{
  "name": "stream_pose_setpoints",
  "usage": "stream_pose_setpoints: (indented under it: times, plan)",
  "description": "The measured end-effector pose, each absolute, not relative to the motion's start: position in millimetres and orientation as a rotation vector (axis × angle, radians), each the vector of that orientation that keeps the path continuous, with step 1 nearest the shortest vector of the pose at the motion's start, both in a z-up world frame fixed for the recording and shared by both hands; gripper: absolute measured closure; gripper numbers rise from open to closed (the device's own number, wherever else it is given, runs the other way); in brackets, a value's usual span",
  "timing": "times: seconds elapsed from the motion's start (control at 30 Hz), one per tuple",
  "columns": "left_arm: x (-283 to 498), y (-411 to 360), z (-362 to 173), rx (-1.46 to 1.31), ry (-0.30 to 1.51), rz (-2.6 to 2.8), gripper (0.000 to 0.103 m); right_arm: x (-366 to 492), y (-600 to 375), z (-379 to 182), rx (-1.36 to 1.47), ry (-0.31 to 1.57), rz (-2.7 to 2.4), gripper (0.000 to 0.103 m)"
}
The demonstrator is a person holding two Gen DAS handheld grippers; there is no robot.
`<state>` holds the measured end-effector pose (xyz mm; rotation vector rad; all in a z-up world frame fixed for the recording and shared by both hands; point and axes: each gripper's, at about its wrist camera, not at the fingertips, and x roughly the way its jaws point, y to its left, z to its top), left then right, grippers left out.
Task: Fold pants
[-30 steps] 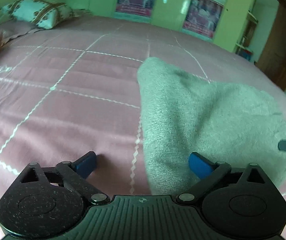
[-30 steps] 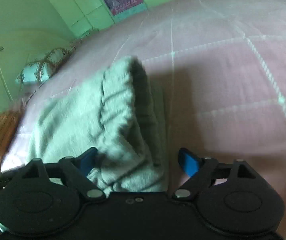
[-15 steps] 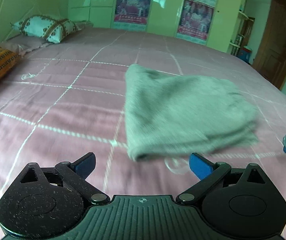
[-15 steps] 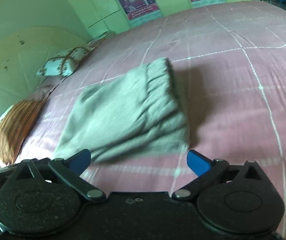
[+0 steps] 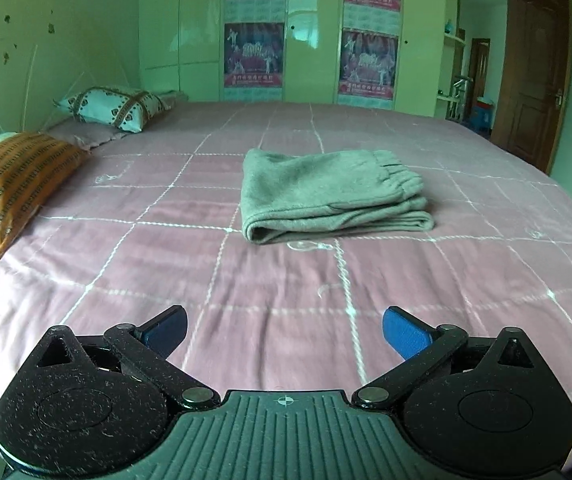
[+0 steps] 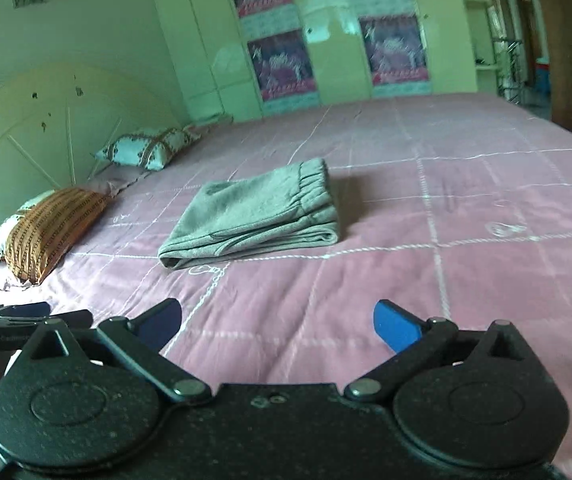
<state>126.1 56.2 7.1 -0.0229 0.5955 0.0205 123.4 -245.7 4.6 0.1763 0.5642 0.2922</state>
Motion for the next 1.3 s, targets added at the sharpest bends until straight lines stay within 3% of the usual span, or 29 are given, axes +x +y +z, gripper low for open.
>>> stream_pose_setpoints:
  times: [0.4, 1.3]
  plan:
    - [36, 37, 23, -0.023, 0.393, 0.042, 0.000, 37, -245, -10, 0.083, 0.429, 0.234, 0.006]
    - [19, 42, 23, -0.083, 0.395, 0.078, 0.000, 28, -250, 1, 0.110, 0.368, 0.219, 0.006]
